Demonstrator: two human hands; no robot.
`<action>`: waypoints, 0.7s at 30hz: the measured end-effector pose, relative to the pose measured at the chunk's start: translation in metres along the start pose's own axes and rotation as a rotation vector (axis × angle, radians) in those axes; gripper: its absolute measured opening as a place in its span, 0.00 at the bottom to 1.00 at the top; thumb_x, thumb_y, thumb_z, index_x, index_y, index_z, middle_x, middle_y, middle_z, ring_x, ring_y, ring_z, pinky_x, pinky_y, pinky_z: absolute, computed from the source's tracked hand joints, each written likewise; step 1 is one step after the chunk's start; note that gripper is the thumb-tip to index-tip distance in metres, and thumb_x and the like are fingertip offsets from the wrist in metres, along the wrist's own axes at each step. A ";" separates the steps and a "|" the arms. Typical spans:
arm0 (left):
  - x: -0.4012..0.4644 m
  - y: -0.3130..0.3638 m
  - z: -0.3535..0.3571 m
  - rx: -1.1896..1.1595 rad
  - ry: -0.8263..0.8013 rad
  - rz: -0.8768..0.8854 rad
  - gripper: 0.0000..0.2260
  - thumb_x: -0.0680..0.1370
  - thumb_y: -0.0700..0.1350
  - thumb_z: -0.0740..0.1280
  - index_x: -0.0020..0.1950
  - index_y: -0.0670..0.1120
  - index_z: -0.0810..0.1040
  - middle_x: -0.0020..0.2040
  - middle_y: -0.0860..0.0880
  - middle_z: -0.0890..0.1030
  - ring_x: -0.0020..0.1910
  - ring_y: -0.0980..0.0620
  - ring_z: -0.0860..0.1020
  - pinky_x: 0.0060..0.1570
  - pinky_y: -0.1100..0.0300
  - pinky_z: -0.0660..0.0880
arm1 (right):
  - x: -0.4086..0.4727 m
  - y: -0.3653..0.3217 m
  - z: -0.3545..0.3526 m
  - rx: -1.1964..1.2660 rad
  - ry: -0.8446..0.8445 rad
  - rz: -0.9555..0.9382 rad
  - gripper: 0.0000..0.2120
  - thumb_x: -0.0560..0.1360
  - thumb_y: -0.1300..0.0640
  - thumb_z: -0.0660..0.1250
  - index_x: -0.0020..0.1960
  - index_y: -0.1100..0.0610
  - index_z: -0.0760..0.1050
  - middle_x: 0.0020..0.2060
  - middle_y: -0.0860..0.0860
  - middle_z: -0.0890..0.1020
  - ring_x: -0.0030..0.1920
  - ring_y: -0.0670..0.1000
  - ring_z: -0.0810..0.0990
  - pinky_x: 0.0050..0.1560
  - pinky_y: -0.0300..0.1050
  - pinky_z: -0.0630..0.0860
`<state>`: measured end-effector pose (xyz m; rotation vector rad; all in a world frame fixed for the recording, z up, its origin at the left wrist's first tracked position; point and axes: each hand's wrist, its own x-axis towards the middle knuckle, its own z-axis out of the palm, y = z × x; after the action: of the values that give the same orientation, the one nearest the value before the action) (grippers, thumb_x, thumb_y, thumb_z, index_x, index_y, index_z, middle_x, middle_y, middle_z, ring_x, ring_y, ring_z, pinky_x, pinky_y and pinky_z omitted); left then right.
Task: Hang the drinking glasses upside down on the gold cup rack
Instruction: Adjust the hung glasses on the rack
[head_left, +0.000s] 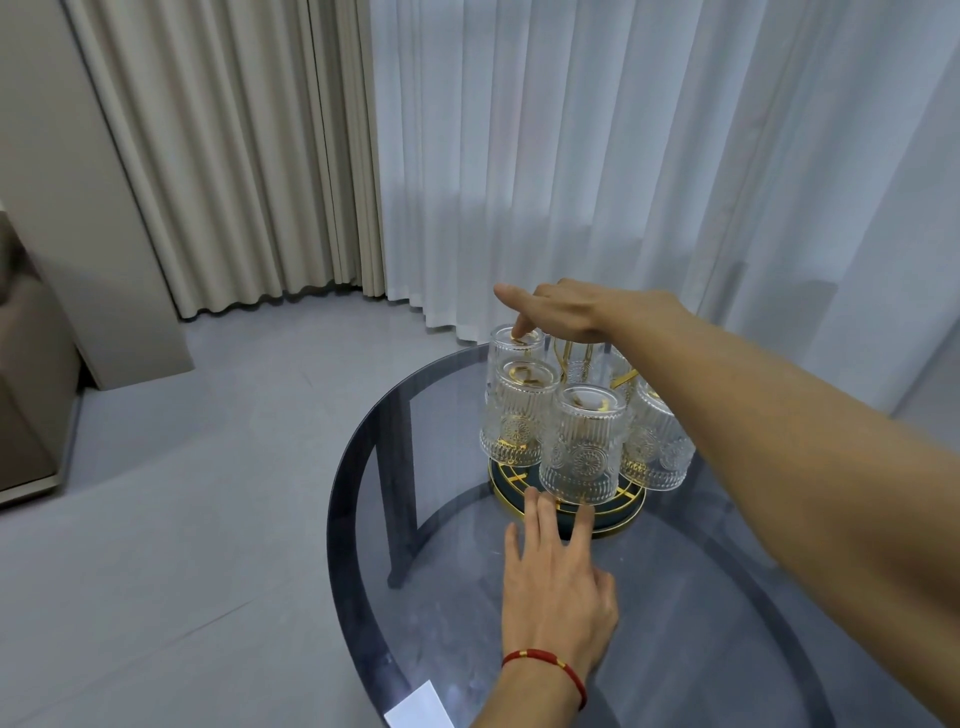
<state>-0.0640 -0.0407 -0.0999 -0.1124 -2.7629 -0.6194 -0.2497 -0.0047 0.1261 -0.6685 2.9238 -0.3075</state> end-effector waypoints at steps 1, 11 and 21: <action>0.000 0.000 0.000 -0.003 0.001 0.000 0.27 0.76 0.48 0.56 0.77 0.52 0.60 0.78 0.39 0.58 0.80 0.42 0.47 0.76 0.43 0.55 | -0.001 -0.001 0.000 -0.013 0.002 -0.004 0.44 0.78 0.26 0.38 0.63 0.50 0.83 0.74 0.57 0.74 0.73 0.60 0.71 0.75 0.64 0.59; 0.000 0.001 -0.003 0.010 -0.001 0.000 0.27 0.76 0.48 0.56 0.77 0.51 0.62 0.78 0.40 0.59 0.80 0.41 0.48 0.76 0.43 0.57 | -0.037 0.005 0.005 -0.103 0.400 -0.204 0.19 0.83 0.47 0.56 0.50 0.59 0.81 0.49 0.54 0.81 0.51 0.58 0.78 0.50 0.53 0.75; -0.002 0.002 -0.006 -0.001 0.037 0.031 0.26 0.75 0.45 0.59 0.74 0.48 0.66 0.73 0.37 0.63 0.77 0.38 0.57 0.70 0.44 0.64 | -0.108 -0.004 0.052 -0.186 0.471 -0.041 0.24 0.76 0.40 0.62 0.60 0.56 0.79 0.57 0.53 0.82 0.60 0.57 0.77 0.60 0.56 0.74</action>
<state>-0.0598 -0.0418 -0.0949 -0.1419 -2.7198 -0.6091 -0.1425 0.0306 0.0848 -0.7722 3.4243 -0.2224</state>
